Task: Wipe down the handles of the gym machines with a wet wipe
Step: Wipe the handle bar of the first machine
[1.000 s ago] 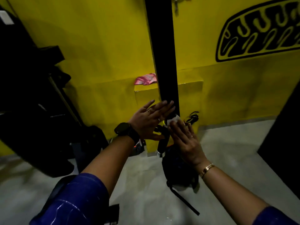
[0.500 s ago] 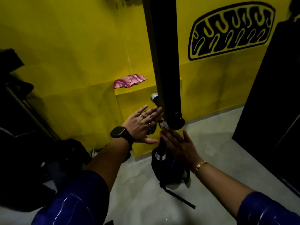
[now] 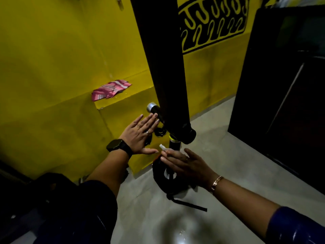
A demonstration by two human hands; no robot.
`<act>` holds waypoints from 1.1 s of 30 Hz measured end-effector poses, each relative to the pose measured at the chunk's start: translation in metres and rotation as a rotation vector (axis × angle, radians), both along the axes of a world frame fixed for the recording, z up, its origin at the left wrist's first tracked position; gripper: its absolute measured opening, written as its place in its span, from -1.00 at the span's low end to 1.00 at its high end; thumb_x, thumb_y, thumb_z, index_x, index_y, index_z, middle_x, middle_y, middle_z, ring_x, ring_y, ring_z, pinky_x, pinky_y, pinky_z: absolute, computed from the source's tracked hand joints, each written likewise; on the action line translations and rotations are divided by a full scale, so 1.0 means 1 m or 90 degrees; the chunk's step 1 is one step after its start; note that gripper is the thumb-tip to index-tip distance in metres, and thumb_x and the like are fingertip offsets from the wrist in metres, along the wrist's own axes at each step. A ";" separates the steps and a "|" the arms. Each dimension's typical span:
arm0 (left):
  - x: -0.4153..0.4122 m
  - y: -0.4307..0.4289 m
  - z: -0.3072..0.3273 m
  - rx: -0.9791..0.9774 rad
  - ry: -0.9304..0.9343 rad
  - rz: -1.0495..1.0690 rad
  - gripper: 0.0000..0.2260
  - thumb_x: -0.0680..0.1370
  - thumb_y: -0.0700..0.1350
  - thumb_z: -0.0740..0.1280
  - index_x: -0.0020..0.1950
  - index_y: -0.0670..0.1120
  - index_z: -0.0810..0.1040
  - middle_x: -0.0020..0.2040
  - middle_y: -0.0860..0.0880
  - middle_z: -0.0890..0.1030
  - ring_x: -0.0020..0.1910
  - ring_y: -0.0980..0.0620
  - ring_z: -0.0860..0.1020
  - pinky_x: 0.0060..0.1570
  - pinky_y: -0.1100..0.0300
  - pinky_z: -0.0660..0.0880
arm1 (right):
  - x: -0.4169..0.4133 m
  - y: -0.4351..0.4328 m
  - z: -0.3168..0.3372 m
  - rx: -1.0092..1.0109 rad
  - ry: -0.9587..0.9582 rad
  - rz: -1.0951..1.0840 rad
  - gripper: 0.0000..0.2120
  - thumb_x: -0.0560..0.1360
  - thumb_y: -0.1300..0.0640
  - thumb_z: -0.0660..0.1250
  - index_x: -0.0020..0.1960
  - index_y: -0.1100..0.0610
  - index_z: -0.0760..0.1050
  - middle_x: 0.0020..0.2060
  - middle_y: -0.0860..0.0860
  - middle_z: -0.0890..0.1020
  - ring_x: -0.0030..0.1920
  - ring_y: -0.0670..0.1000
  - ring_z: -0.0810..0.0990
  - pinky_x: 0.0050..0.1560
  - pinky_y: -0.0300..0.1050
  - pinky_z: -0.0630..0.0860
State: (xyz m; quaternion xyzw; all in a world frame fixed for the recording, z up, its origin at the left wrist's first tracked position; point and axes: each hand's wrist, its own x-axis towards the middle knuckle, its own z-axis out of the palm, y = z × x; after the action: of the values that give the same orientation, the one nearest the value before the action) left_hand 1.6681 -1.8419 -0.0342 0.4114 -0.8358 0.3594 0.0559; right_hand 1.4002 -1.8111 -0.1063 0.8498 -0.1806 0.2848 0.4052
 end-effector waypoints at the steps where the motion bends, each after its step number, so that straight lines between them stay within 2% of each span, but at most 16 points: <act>1: 0.001 -0.005 0.000 0.005 0.005 -0.017 -0.07 0.47 0.50 -0.17 0.59 -0.14 -0.23 0.59 -0.10 -0.27 0.58 -0.03 -0.18 0.53 0.00 -0.14 | -0.002 0.000 0.007 0.005 -0.010 -0.004 -0.58 0.60 0.26 0.12 0.44 0.09 0.34 0.42 0.01 0.38 0.46 -0.03 0.28 0.50 0.10 -0.06; 5: 0.008 -0.020 -0.005 -0.010 0.024 -0.091 -0.13 0.51 0.46 -0.16 0.59 -0.13 -0.21 0.59 -0.09 -0.25 0.58 -0.02 -0.17 0.54 0.02 -0.16 | 0.000 0.016 0.012 0.077 -0.010 -0.034 -0.59 0.62 0.30 -0.03 0.40 0.12 0.37 0.38 0.04 0.46 0.44 0.00 0.33 0.53 0.09 -0.10; 8: 0.010 -0.030 -0.005 -0.021 0.028 -0.135 -0.16 0.53 0.43 -0.14 0.60 -0.12 -0.21 0.59 -0.09 -0.25 0.58 -0.01 -0.17 0.54 0.02 -0.16 | 0.005 0.027 0.008 0.091 0.030 -0.065 -0.60 0.63 0.29 -0.04 0.39 0.13 0.37 0.35 0.04 0.49 0.43 0.00 0.32 0.53 0.10 -0.13; 11: 0.013 -0.035 -0.004 -0.045 0.049 -0.181 -0.21 0.57 0.38 -0.13 0.60 -0.13 -0.20 0.60 -0.09 -0.23 0.58 -0.01 -0.15 0.54 0.03 -0.14 | 0.020 0.033 0.018 0.110 -0.059 -0.099 -0.63 0.63 0.29 0.02 0.37 0.15 0.40 0.33 0.07 0.51 0.43 0.03 0.36 0.52 0.11 0.01; 13: 0.015 -0.039 -0.001 -0.065 0.077 -0.204 -0.23 0.58 0.35 -0.12 0.60 -0.15 -0.19 0.60 -0.11 -0.21 0.58 -0.02 -0.14 0.53 0.04 -0.12 | 0.038 0.043 0.023 0.177 -0.185 -0.094 -0.66 0.61 0.24 0.10 0.34 0.16 0.43 0.28 0.09 0.55 0.40 0.04 0.41 0.47 0.08 0.19; 15: 0.024 -0.046 0.006 -0.072 0.089 -0.219 -0.25 0.59 0.34 -0.15 0.59 -0.15 -0.20 0.59 -0.11 -0.23 0.58 -0.01 -0.15 0.53 0.05 -0.13 | 0.067 0.056 0.028 0.246 -0.337 -0.098 -0.67 0.57 0.20 0.12 0.32 0.13 0.42 0.21 0.07 0.60 0.32 0.00 0.48 0.35 -0.05 0.31; 18: 0.037 -0.058 0.014 -0.053 0.113 -0.215 -0.27 0.60 0.31 -0.18 0.59 -0.14 -0.21 0.59 -0.09 -0.24 0.58 0.00 -0.15 0.53 0.05 -0.15 | 0.110 0.070 0.044 0.446 -0.689 -0.086 -0.69 0.57 0.19 0.12 0.27 0.07 0.46 0.16 -0.02 0.60 0.17 -0.10 0.53 0.20 -0.20 0.44; 20: 0.045 -0.063 0.014 -0.040 0.135 -0.205 -0.28 0.60 0.30 -0.18 0.59 -0.15 -0.21 0.59 -0.09 -0.24 0.58 0.00 -0.15 0.52 0.05 -0.15 | 0.131 0.071 0.056 0.653 -0.958 -0.118 -0.75 0.60 0.20 0.18 0.18 -0.04 0.51 0.17 -0.04 0.59 0.16 -0.08 0.55 0.22 -0.09 0.50; 21: 0.048 -0.066 0.015 -0.032 0.142 -0.199 -0.29 0.60 0.29 -0.18 0.59 -0.15 -0.21 0.59 -0.09 -0.24 0.58 0.01 -0.16 0.52 0.05 -0.16 | 0.138 0.071 0.063 0.755 -1.071 -0.122 -0.76 0.59 0.23 0.21 0.13 -0.05 0.52 0.17 0.02 0.60 0.14 -0.03 0.57 0.21 -0.01 0.52; 23: 0.048 -0.070 0.019 -0.007 0.156 -0.188 -0.30 0.60 0.29 -0.19 0.59 -0.13 -0.19 0.60 -0.10 -0.19 0.58 0.02 -0.14 0.52 0.03 -0.15 | 0.145 0.070 0.076 0.959 -1.267 0.021 -0.78 0.58 0.32 0.24 0.16 0.11 0.51 0.13 0.17 0.59 0.04 0.07 0.62 0.05 -0.03 0.60; 25: 0.044 -0.072 0.026 0.023 0.165 -0.185 -0.31 0.61 0.29 -0.17 0.60 -0.14 -0.05 0.59 -0.13 0.02 0.58 0.01 -0.06 0.51 0.00 -0.12 | 0.149 0.074 0.093 1.128 -1.381 0.240 -0.69 0.54 0.42 0.23 0.27 0.25 0.42 0.12 0.24 0.56 -0.04 0.10 0.62 -0.15 -0.14 0.63; 28: 0.033 -0.072 0.028 0.055 0.204 -0.206 -0.32 0.61 0.29 -0.17 0.56 -0.15 0.11 0.54 -0.15 0.23 0.55 -0.01 0.11 0.51 -0.03 -0.16 | 0.150 0.081 0.113 1.219 -1.331 0.352 -0.54 0.47 0.54 0.23 0.31 0.24 0.38 0.19 0.25 0.52 -0.01 0.15 0.63 -0.09 -0.07 0.65; 31: 0.026 -0.079 0.022 0.077 0.321 -0.270 -0.36 0.62 0.30 -0.18 0.53 -0.07 0.19 0.51 -0.11 0.32 0.55 0.02 0.10 0.51 -0.03 -0.18 | 0.150 0.080 0.123 1.167 -1.211 0.231 -0.56 0.43 0.54 0.29 0.24 0.22 0.45 0.07 0.22 0.56 -0.02 0.17 0.62 0.01 0.06 0.62; 33: 0.019 -0.083 0.020 0.174 0.468 -0.304 -0.34 0.60 0.34 -0.18 0.46 -0.03 0.35 0.46 -0.10 0.41 0.54 -0.01 0.12 0.51 -0.03 -0.10 | 0.149 0.074 0.126 1.083 -1.121 0.109 -0.73 0.44 0.49 0.34 0.05 0.21 0.50 -0.08 0.19 0.59 -0.08 0.16 0.61 0.07 0.23 0.55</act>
State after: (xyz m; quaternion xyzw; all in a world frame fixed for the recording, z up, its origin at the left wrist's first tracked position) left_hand 1.6869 -1.9252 -0.0140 0.3108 -0.8716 0.0534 0.3754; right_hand 1.5491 -1.7376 0.0193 0.3701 -0.4645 0.5787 -0.5589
